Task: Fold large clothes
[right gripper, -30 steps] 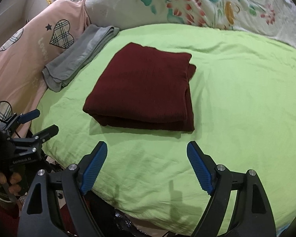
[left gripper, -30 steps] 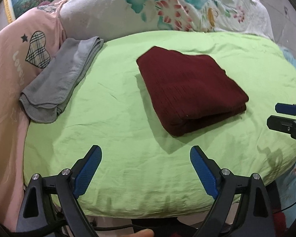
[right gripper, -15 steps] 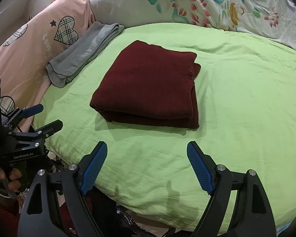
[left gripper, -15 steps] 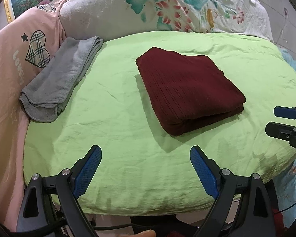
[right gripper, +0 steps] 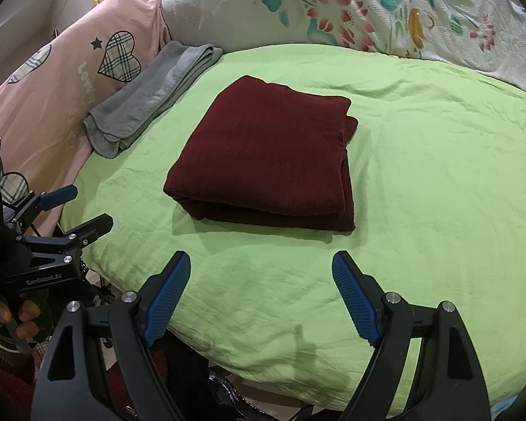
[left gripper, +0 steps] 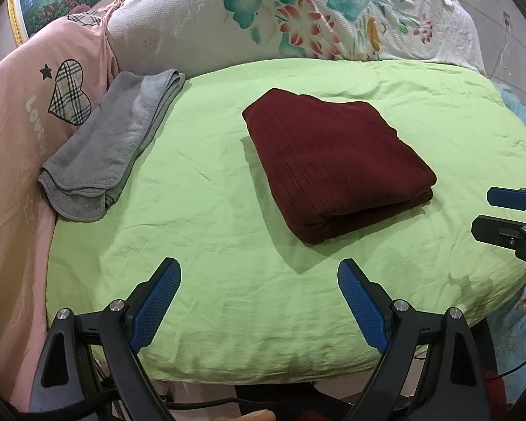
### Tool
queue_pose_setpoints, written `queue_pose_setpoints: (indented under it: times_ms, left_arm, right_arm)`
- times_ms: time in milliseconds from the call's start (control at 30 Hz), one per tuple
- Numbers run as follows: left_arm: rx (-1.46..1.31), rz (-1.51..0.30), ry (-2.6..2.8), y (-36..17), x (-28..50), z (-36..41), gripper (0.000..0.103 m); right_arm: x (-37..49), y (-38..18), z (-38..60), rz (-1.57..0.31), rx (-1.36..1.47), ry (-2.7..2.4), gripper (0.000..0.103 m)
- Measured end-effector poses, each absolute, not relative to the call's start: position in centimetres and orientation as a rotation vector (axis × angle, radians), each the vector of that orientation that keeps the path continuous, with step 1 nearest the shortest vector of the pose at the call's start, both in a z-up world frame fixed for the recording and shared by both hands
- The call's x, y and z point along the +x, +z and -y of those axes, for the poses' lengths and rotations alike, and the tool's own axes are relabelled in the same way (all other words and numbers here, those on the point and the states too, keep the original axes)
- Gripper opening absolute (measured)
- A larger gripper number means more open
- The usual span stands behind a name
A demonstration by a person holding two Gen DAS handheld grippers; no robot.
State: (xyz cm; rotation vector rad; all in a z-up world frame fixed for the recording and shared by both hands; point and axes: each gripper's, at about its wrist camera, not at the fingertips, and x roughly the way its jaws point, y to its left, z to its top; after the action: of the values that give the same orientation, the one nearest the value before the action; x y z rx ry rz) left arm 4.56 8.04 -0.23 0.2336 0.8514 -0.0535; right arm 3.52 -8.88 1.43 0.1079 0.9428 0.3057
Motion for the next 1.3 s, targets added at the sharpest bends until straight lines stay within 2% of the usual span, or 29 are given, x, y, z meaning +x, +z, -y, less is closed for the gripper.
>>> queue_pose_setpoints:
  times_ms: [1300]
  left_arm:
    - [0.227, -0.857, -0.070, -0.09, 4.53, -8.12, 0.092]
  right_arm:
    - [3.68, 1.46, 9.15, -0.944, 0.109, 0.308, 0.083]
